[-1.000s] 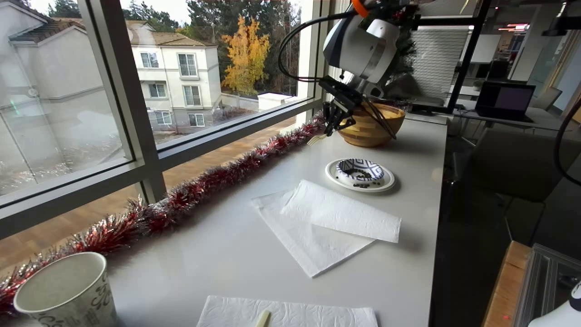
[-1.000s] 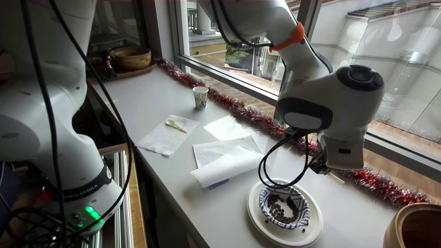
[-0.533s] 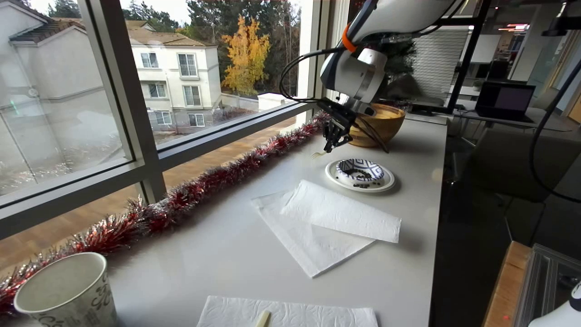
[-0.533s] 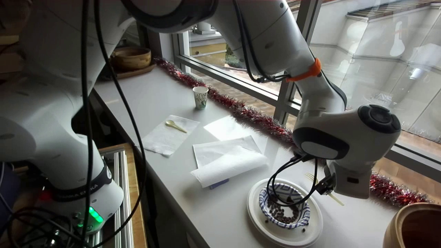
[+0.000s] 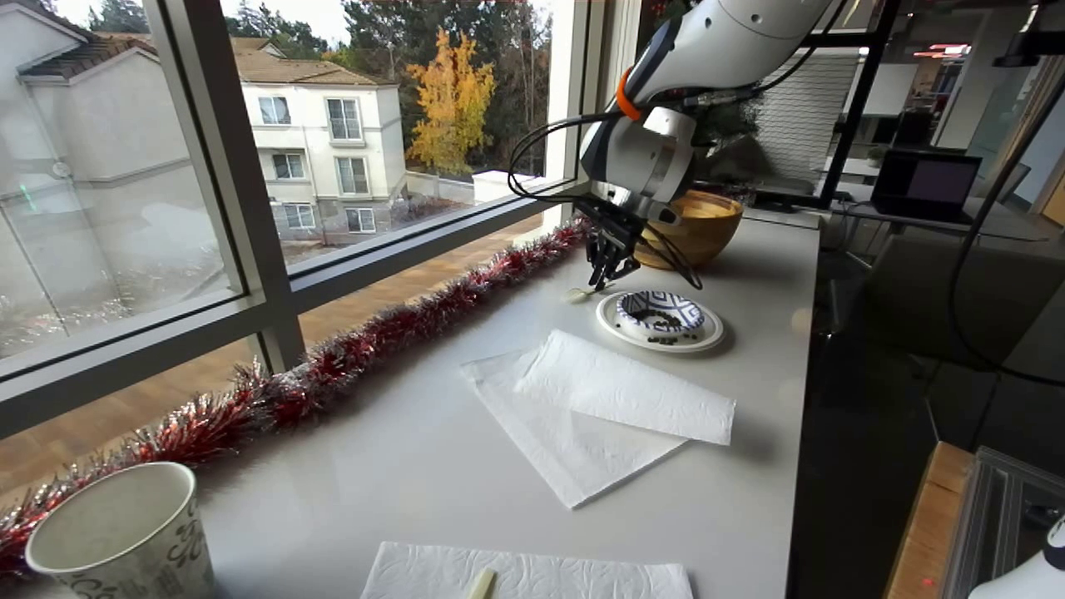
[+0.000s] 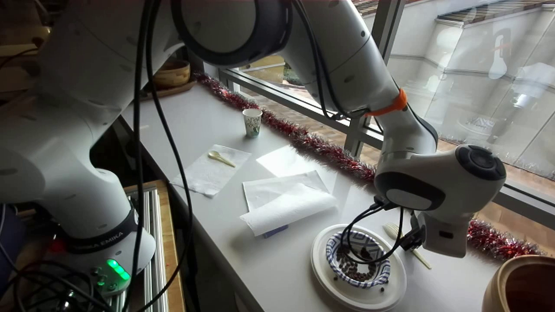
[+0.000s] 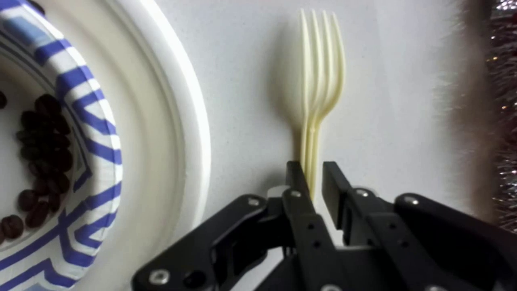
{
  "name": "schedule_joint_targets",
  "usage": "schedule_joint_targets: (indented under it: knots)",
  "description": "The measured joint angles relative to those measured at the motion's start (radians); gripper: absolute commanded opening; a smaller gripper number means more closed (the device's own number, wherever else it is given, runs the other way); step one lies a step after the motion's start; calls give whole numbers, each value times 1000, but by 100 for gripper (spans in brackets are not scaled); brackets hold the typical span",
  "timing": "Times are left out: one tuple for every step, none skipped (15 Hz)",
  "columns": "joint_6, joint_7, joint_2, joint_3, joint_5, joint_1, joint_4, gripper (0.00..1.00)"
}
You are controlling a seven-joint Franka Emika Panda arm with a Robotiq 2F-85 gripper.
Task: Move the fork backwards
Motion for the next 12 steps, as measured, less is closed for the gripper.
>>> schedule_joint_targets:
  knots:
    - [-7,0,0,-1,-7,0,6,56]
    - [-8,0,-4,-1,-18,1,7,63]
    - [-8,-5,-11,-1,-30,4,6,70]
    - [-7,-14,-22,-1,-43,8,2,78]
    - [-8,-31,-40,-1,-61,13,-8,84]
    - [-12,-57,-66,0,-84,19,-29,90]
    - [-17,-88,-98,3,-106,26,-61,98]
    - [-20,-122,-136,8,-124,34,-102,99]
    - [-21,-158,-174,13,-138,42,-149,100]
    - [-21,-198,-212,20,-149,50,-199,100]
    - [-21,-238,-250,27,-158,58,-250,100]
    - [-21,-279,-287,36,-164,65,-302,100]
